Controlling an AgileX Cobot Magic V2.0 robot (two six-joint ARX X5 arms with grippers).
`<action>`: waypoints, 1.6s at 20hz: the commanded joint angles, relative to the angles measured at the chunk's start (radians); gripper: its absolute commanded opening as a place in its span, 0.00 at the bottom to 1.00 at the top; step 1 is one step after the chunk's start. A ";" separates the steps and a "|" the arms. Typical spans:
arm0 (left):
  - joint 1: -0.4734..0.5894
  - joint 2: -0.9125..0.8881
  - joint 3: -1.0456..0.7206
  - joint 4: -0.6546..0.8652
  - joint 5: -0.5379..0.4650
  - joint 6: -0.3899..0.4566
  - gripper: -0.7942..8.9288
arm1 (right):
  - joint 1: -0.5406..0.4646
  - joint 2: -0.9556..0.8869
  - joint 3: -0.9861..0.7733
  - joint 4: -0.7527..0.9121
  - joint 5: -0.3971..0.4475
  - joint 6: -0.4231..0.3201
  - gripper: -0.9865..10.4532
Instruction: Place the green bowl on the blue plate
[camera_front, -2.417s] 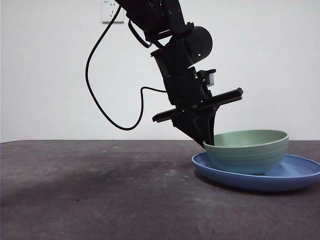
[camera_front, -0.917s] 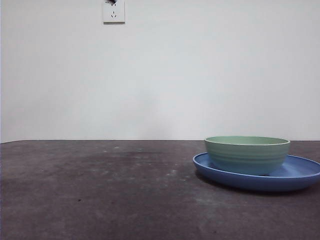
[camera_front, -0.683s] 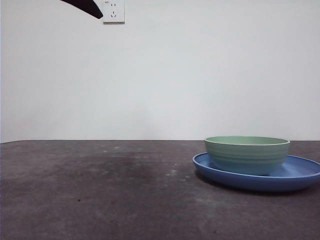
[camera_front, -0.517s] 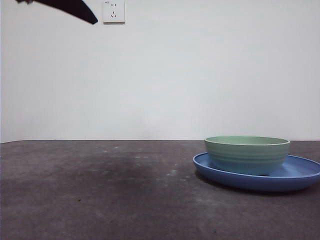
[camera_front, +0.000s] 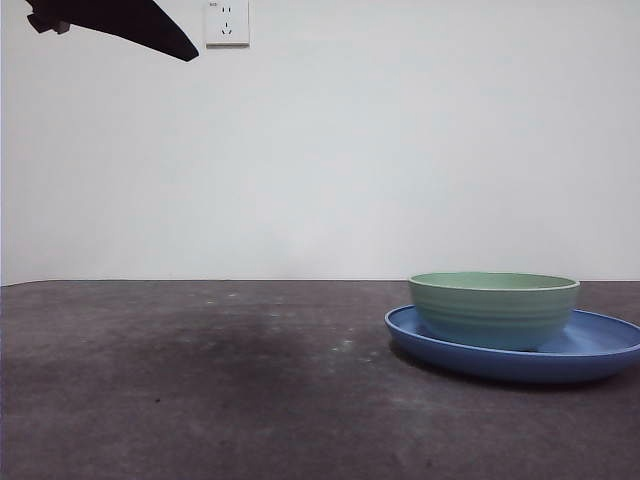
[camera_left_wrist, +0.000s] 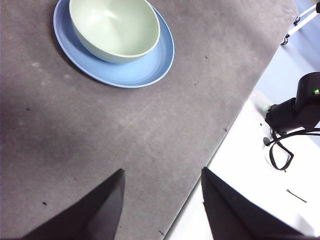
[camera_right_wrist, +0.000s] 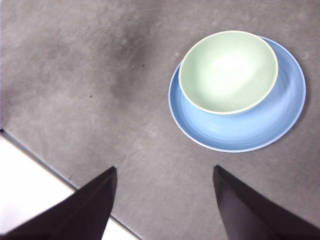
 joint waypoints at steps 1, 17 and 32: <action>-0.006 0.004 0.010 0.009 0.010 0.013 0.34 | 0.003 0.010 0.018 0.008 0.066 0.060 0.36; -0.006 0.004 0.010 0.008 0.010 0.018 0.34 | -0.098 0.193 -0.244 0.377 0.210 0.248 0.36; -0.006 0.004 0.010 0.008 0.010 0.024 0.34 | -0.135 0.693 -0.256 0.739 0.158 0.217 0.35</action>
